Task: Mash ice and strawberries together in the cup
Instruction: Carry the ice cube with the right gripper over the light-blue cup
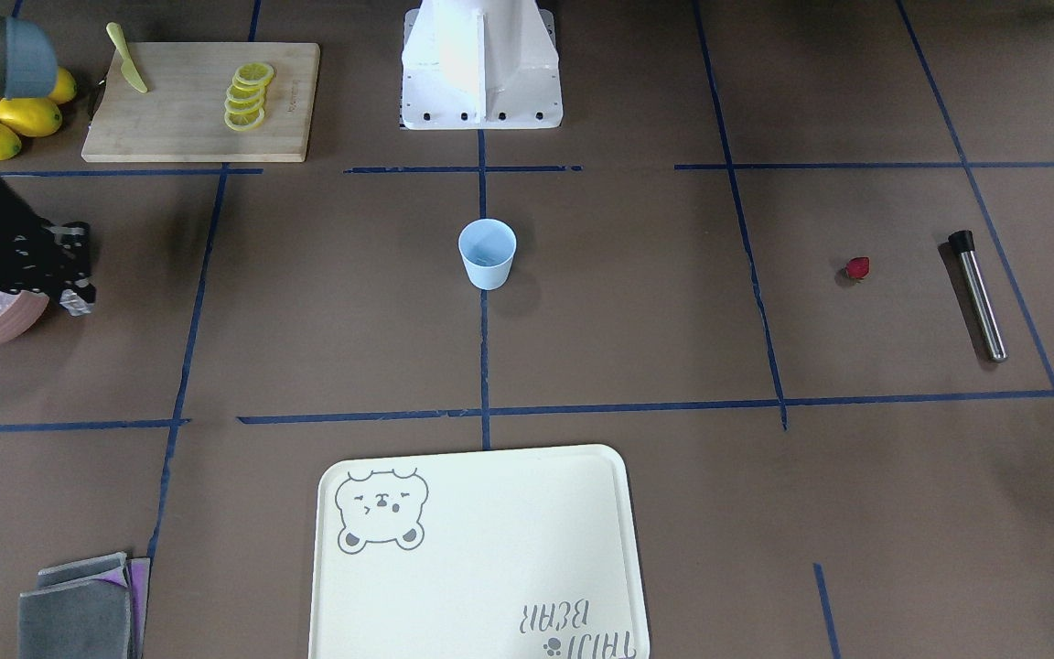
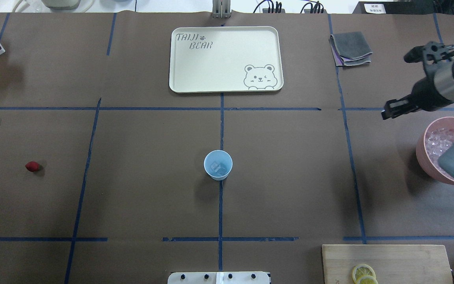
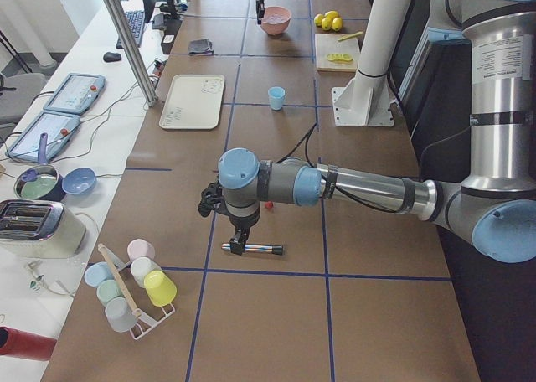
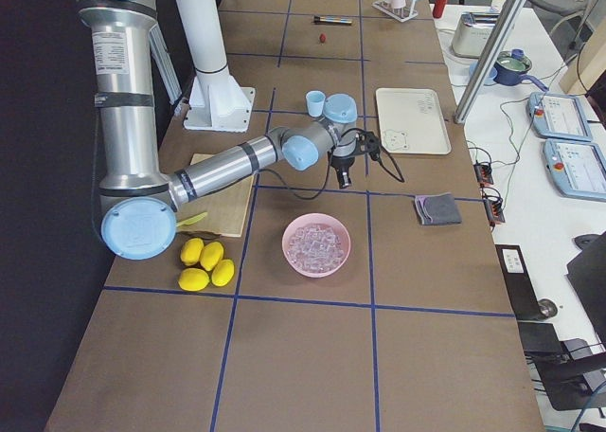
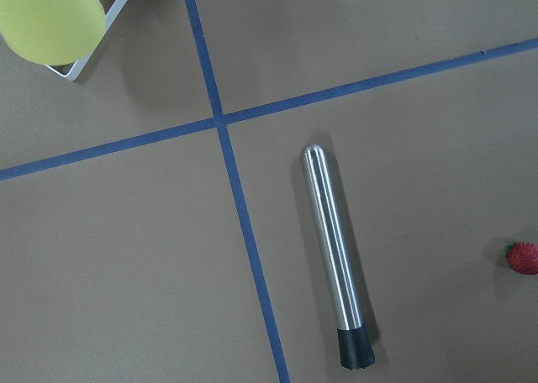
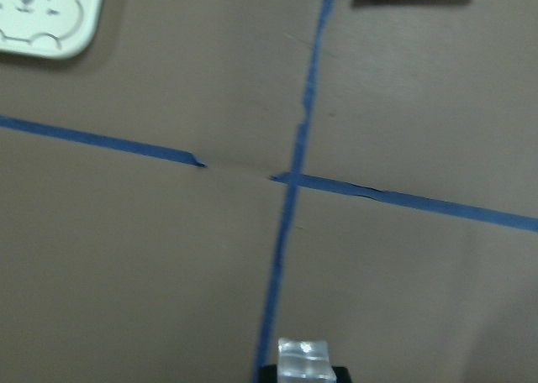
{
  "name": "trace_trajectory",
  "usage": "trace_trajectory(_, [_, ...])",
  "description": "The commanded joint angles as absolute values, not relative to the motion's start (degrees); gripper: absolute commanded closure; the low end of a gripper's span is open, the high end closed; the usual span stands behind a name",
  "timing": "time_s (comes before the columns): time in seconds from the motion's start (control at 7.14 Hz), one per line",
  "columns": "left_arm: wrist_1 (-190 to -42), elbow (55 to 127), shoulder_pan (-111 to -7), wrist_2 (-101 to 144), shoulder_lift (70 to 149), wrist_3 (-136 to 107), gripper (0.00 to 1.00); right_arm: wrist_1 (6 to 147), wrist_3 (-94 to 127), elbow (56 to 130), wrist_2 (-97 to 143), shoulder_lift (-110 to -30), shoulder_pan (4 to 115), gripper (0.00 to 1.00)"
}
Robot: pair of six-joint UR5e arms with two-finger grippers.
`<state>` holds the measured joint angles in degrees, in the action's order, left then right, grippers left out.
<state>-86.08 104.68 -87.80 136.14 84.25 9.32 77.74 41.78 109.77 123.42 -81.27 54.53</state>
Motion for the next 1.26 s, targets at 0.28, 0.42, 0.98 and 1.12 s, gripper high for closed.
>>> trace_trajectory(0.28, [-86.0,105.1,-87.8,136.1,84.2,9.3,0.00,100.7,68.5,109.4,107.3,-53.3,34.3,0.96])
trace_trajectory(0.42, [-86.0,105.1,-87.8,136.1,84.2,9.3,0.00,100.8,72.8,107.7,103.7,-49.9,30.7,0.96])
trace_trajectory(0.98, [-86.0,105.0,-87.8,136.1,84.2,9.3,0.00,100.7,79.5,95.9,96.9,-41.7,22.2,0.96])
trace_trajectory(1.12, [-86.0,105.0,-87.8,136.1,84.2,9.3,0.00,100.6,79.7,95.5,96.8,-41.7,21.9,0.96])
